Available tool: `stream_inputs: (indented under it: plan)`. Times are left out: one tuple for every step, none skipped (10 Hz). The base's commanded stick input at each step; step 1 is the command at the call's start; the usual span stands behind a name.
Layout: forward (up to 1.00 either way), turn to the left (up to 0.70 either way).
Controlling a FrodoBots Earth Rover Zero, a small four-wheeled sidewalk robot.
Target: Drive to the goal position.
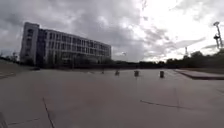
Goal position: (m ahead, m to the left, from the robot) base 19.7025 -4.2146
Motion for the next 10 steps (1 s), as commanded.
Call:
stream_inputs:
  plan:
    - [0.70,-0.35]
    - [0.70,0.00]
    - [0.70,0.00]
    - [0.70,0.00]
    - [0.70,0.00]
    - [0.70,0.00]
    - [0.70,0.00]
    - [0.70,0.00]
    - [0.70,0.00]
    - [0.70,0.23]
